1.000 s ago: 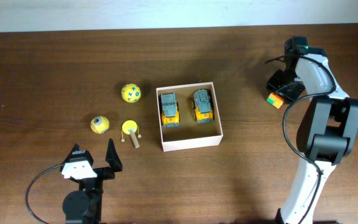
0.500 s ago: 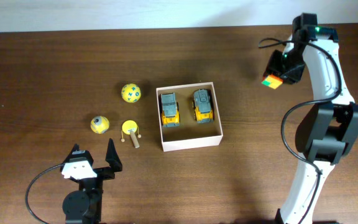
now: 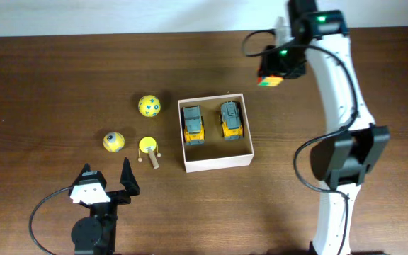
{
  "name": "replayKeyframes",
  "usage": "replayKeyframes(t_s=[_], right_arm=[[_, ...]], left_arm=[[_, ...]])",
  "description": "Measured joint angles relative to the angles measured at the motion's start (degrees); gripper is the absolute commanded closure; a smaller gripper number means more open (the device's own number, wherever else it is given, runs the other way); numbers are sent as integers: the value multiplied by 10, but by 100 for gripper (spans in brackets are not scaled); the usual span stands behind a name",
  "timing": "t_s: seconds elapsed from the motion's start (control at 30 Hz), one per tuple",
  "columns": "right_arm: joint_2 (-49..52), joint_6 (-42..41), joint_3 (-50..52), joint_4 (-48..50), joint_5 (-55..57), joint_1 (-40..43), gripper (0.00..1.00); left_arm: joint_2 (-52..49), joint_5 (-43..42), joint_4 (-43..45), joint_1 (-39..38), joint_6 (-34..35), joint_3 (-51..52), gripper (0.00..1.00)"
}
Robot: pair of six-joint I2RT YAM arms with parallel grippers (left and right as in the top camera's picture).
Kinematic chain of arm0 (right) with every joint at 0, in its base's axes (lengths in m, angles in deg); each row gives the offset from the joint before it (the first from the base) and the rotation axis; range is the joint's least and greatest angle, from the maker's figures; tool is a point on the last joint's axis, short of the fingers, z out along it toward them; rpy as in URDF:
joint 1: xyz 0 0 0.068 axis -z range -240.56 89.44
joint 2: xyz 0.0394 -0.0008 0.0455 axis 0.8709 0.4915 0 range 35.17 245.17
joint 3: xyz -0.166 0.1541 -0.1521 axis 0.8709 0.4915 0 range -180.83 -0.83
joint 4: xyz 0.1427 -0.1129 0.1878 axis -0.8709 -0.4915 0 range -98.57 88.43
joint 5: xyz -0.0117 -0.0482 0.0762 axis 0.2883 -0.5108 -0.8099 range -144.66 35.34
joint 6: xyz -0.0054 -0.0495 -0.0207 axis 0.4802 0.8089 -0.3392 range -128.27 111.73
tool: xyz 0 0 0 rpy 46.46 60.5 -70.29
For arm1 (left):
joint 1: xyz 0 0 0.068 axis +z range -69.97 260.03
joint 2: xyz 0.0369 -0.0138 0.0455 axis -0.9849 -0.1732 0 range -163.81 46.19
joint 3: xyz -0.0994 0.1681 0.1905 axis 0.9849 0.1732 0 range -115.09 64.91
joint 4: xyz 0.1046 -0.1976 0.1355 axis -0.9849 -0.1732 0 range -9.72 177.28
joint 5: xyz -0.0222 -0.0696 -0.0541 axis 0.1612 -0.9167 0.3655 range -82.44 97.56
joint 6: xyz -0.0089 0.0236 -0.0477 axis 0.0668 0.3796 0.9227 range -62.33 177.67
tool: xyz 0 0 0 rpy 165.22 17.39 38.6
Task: Pack container
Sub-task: 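Lift the cube and carry it left over the box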
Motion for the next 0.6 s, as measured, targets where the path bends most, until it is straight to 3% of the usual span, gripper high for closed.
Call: replayKeyframes(t_s=[0.6], right_arm=[[0,-14,0,0,48,-170,49]], left_arm=[[0,0,0,0,0,0,1]])
